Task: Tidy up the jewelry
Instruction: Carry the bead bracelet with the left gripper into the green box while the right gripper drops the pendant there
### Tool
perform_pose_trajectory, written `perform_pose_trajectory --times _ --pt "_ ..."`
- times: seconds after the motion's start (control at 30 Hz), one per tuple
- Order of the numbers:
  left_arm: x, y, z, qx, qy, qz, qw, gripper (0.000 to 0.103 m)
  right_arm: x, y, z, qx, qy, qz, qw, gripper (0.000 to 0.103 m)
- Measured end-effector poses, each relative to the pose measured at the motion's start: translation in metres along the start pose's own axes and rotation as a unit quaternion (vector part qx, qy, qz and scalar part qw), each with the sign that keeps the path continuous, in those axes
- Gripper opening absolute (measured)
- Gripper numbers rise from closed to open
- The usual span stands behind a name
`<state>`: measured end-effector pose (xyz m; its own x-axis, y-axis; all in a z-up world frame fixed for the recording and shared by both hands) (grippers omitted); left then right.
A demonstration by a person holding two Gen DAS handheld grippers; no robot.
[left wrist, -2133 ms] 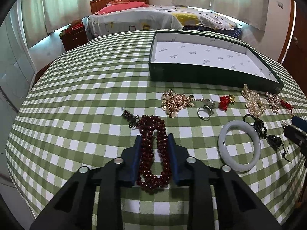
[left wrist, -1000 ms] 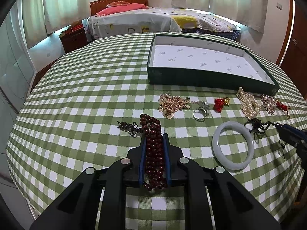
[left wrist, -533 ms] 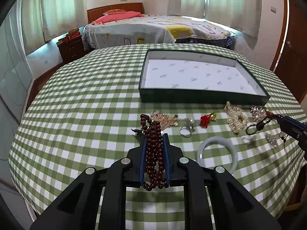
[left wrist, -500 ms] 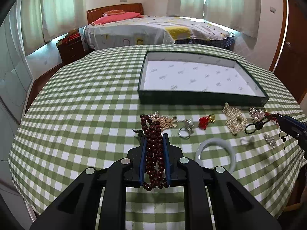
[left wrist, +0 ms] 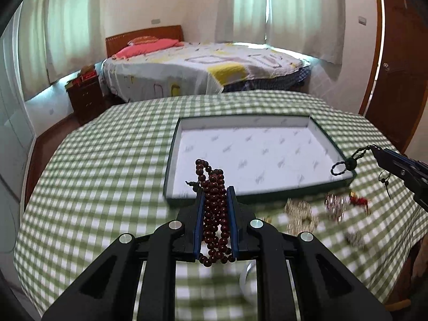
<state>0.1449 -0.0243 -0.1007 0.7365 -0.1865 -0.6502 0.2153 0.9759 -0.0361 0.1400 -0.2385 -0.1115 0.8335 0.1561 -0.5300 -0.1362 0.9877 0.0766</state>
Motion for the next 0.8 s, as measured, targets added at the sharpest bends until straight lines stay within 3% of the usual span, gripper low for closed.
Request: perform_pose_trajectory --times 0.27,0.5,0.8 --pt "0.045 -0.006 0.038 0.013 -0.015 -0.009 0.9998 0.017 0.052 -0.020 0.018 0.019 0.006 -0.022 1.000 0.017" --pt "0.109 0.003 0.032 -0.001 0.037 -0.015 0.9992 0.017 0.106 -0.033 -0.006 0.029 0.066 -0.039 0.997 0.017" --pt "0.139 0.014 0.017 -0.003 0.079 -0.009 0.9968 0.017 0.135 -0.043 -0.029 0.027 0.112 -0.065 0.991 0.017"
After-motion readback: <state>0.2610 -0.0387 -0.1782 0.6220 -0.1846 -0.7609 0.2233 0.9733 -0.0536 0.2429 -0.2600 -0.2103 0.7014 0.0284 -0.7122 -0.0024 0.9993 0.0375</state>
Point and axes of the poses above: each gripper's, at about its wrist camera, not at the fingertips, and x roughly the way its jaws point, y to its left, z to its top, the point moved 4 cm from there along x, roughly the way its jaws point, and after that the axes turned 4 degrees about -z, right-handed, at the moved point
